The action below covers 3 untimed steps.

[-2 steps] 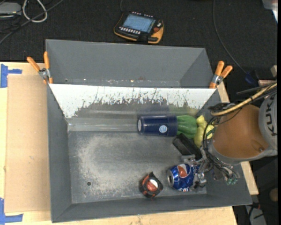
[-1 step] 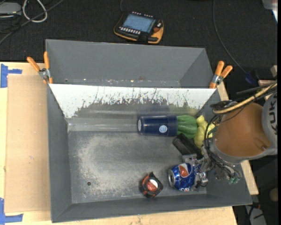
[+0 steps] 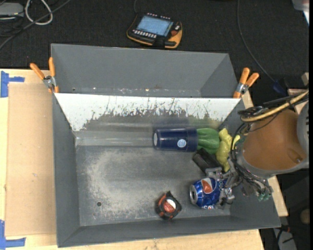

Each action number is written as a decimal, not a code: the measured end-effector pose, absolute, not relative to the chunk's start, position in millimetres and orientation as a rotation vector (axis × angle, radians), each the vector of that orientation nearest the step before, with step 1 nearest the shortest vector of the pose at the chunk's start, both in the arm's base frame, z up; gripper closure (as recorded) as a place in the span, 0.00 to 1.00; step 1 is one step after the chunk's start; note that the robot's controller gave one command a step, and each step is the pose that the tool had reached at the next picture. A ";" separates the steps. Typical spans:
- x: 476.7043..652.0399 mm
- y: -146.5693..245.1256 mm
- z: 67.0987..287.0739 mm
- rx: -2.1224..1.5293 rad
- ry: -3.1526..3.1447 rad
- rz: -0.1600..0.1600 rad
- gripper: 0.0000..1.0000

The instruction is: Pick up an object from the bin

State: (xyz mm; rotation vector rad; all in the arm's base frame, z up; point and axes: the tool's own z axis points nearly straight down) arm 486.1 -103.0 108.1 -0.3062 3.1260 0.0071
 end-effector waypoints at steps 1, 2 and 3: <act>483.9 -102.0 140.5 -0.307 3.135 0.012 1.00; 486.2 -102.4 171.1 -0.304 3.127 0.008 1.00; 486.4 -101.6 176.7 -0.305 3.128 0.009 1.00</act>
Offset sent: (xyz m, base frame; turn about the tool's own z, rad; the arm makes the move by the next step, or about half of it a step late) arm -0.0024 0.0011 0.0169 -0.0008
